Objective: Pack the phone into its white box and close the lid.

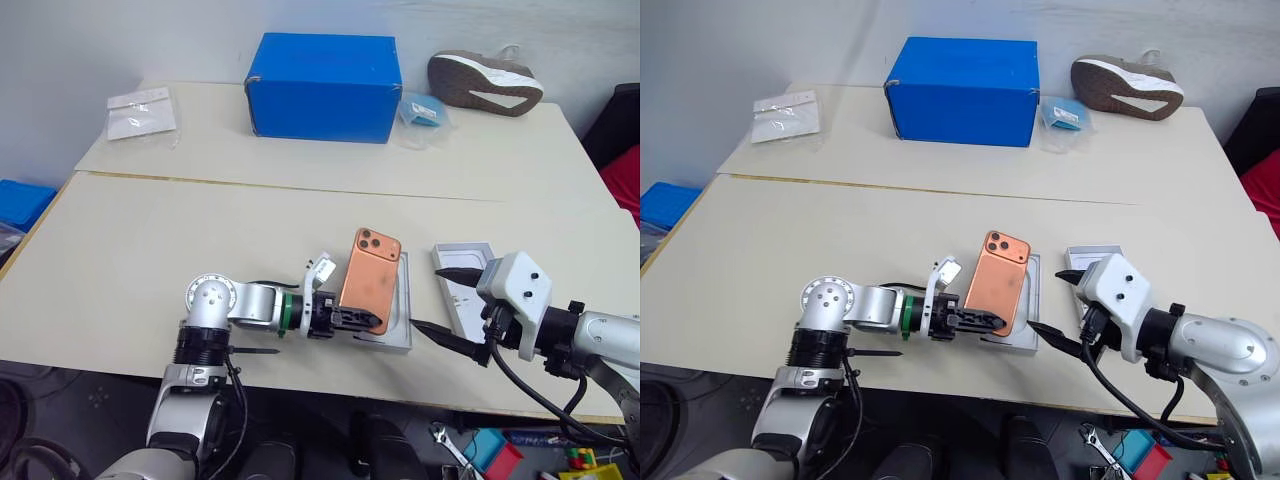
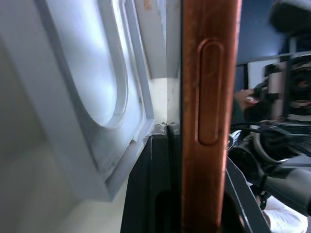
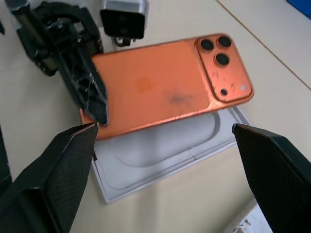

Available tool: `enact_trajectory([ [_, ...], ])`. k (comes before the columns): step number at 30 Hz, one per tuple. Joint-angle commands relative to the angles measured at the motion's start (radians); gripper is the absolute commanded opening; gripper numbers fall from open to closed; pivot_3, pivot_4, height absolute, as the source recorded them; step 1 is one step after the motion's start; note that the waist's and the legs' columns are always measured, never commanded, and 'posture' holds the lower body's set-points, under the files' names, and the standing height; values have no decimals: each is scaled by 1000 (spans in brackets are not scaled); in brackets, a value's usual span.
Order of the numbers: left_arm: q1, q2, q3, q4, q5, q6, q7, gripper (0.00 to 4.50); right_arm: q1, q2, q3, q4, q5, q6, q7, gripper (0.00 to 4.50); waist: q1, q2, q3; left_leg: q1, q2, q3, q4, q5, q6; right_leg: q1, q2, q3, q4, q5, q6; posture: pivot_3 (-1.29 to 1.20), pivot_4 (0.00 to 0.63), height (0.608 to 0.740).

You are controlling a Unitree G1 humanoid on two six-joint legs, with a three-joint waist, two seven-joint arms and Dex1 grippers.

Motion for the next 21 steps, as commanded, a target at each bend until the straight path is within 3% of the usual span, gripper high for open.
enact_trajectory([
  [1,13,-39,-8,1,-110,0,71,101,24,-20,-37,-48,14,-19,-25,4500,1,0,0,0,0,0,0,0,0,0,0,0,0,0,0,0,150,740],
  [8,20,-132,57,22,-135,0,234,101,49,-35,-40,-42,27,-39,-46,4500,11,0,0,1,-1,0,0,0,0,1,0,0,0,0,0,0,150,740],
  [21,13,-196,104,53,-160,-5,365,101,61,-59,-35,-11,31,-82,-63,4500,23,0,0,3,-1,1,0,0,0,2,0,1,0,0,0,0,150,740],
])
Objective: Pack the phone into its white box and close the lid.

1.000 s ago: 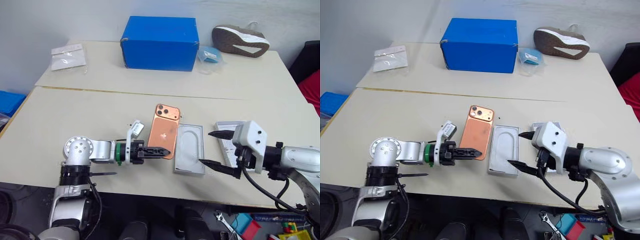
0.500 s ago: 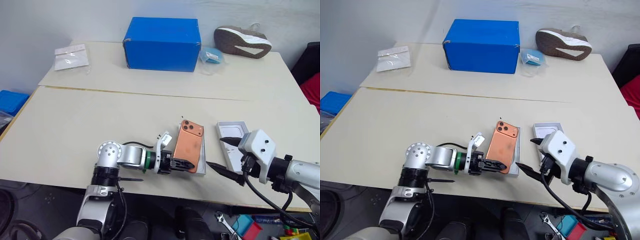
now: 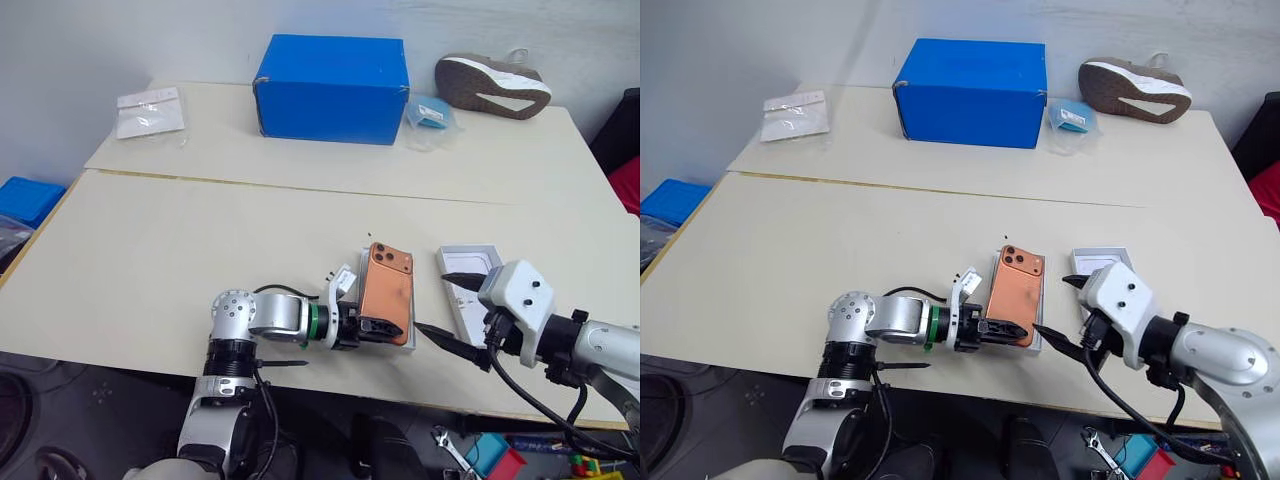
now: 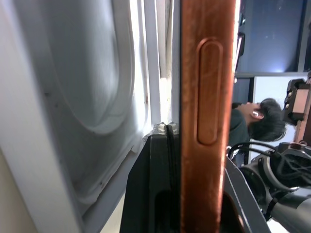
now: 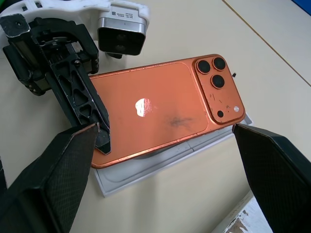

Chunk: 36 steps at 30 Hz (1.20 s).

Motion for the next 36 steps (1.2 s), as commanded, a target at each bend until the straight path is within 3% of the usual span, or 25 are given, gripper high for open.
enact_trajectory([
  [1,-15,-13,13,-10,-39,3,11,101,3,-19,-34,-11,8,-25,-6,4500,0,0,0,0,0,0,0,0,0,0,0,0,0,0,0,0,150,740],
  [2,-16,-12,11,2,-45,5,17,101,5,-20,-35,-9,8,-28,-6,4500,0,0,0,0,0,0,0,0,0,0,0,0,0,0,0,0,150,740],
  [4,-20,-13,13,26,-50,6,24,816,11,-20,-34,-7,6,-34,-9,4500,0,0,0,1,0,0,0,0,0,0,0,0,0,0,0,0,150,740],
  [6,-25,-15,17,35,-48,6,28,1189,17,-18,-34,-9,5,-37,-12,4500,1,0,0,1,0,0,0,0,0,1,0,0,0,0,0,0,150,740],
  [18,-57,33,-44,37,-92,6,-23,4489,49,-16,-44,-20,7,-51,-33,4500,-1,-1,0,6,0,2,-1,0,-1,5,0,2,1,0,0,0,150,740],
  [36,-194,196,-197,51,-117,6,-134,4489,63,-12,-2,-11,-24,-101,-57,4500,-1,-1,0,9,2,1,-2,-1,-2,9,2,1,0,0,0,0,150,740],
])
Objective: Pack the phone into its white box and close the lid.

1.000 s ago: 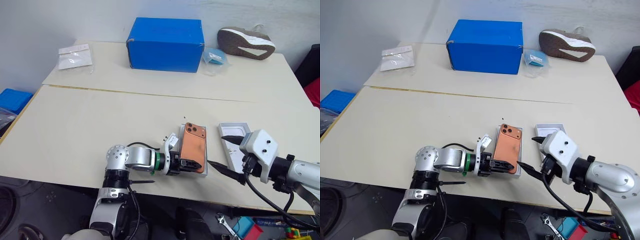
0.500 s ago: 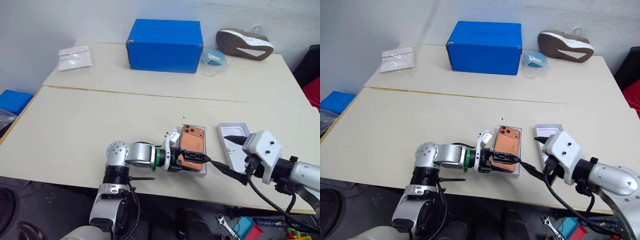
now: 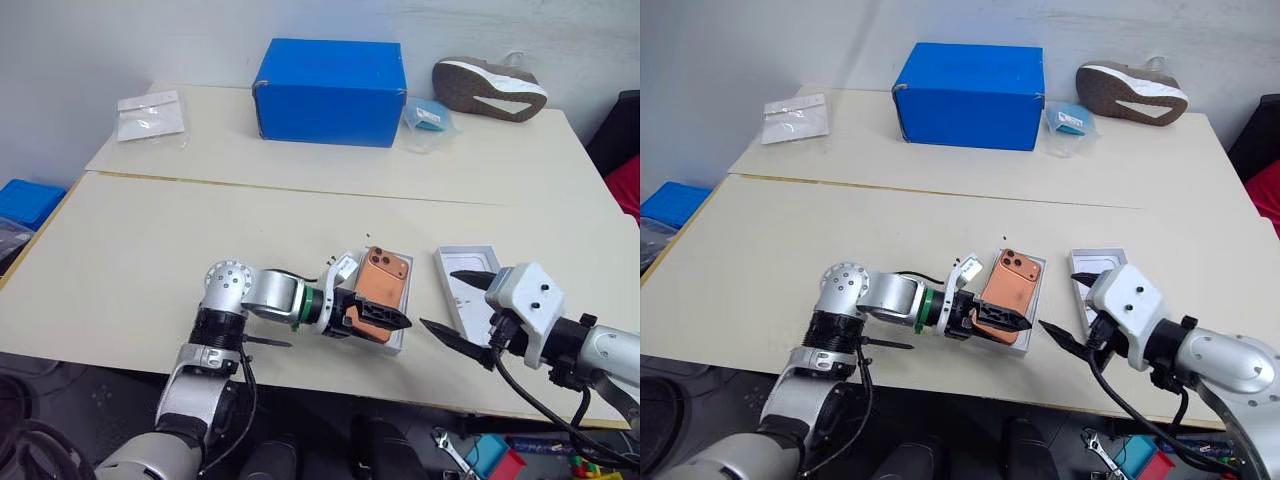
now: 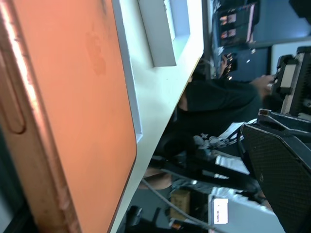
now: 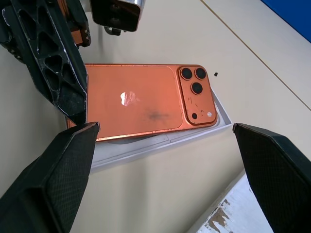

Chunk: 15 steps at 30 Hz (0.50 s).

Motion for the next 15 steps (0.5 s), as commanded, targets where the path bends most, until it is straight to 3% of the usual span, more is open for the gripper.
enact_trajectory([
  [1,-37,9,-28,-10,-27,1,-39,4489,5,-6,10,-13,-12,-31,-8,4500,1,0,0,0,0,0,0,0,0,0,0,0,0,0,0,0,150,740],
  [15,-93,78,-139,-69,-34,1,-81,4489,4,6,44,1,-29,-65,-20,4500,0,0,0,0,0,0,0,0,0,0,0,0,-1,0,0,0,150,740],
])
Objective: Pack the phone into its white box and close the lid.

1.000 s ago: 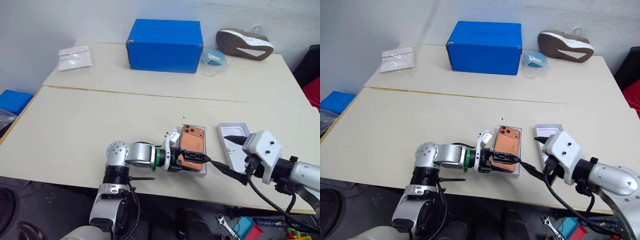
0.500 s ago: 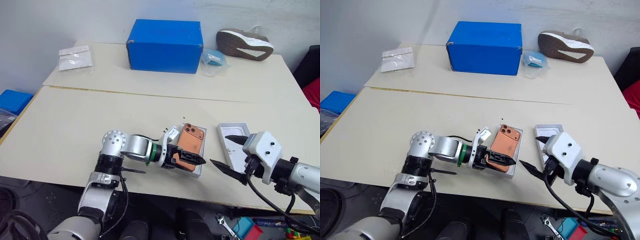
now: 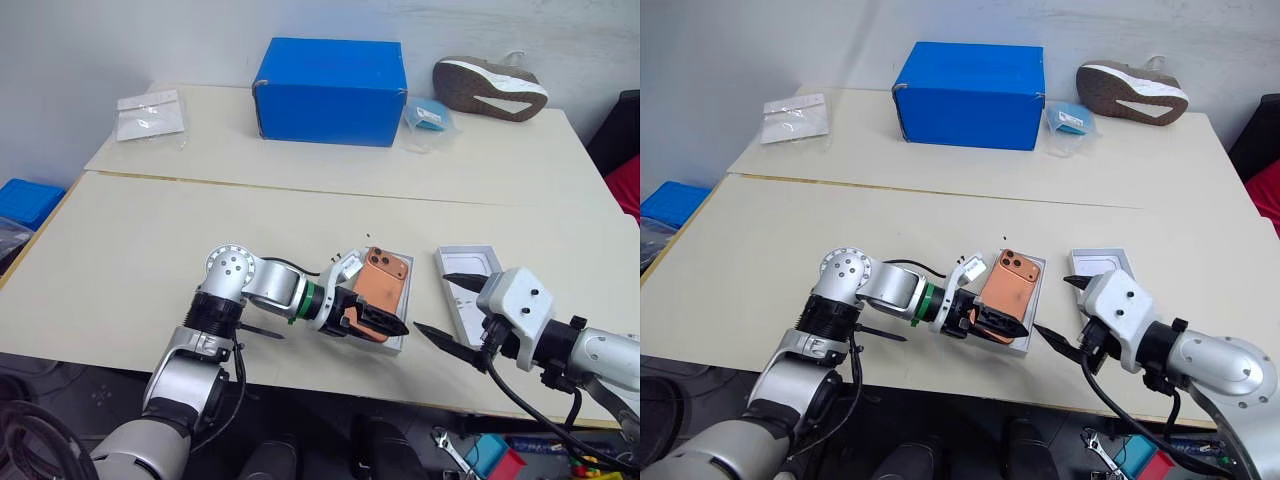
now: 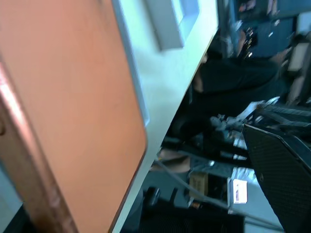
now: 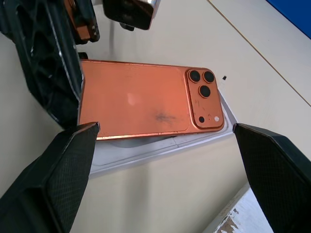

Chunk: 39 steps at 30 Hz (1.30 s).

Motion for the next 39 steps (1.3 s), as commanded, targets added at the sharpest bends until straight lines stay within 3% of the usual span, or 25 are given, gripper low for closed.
enact_trajectory([
  [1,-35,-3,-6,-53,-15,1,-36,4489,-2,7,-3,-4,-3,-26,-13,4500,1,0,0,0,0,0,0,0,0,0,0,0,0,0,0,0,150,740],
  [13,-77,52,-106,-124,99,1,-162,4489,-17,5,13,13,-1,-39,-21,4500,-1,0,0,0,0,0,0,0,0,0,0,0,0,0,0,0,150,740],
  [20,-96,67,-99,-157,179,1,-286,4489,-27,10,19,24,-4,-46,-26,4500,-1,0,1,0,0,0,0,0,0,0,0,0,-1,0,0,0,150,740],
  [32,-124,124,-186,-263,414,-3,-505,4489,-41,16,28,29,-2,-44,-33,4500,-2,0,2,-1,0,-1,0,0,0,0,0,0,-1,0,0,0,150,740],
  [39,-138,158,-180,-199,361,1,-597,4489,-33,15,25,28,-1,-47,-32,4500,-4,1,3,-1,1,-1,-1,0,0,0,0,-1,-1,0,0,0,150,740],
])
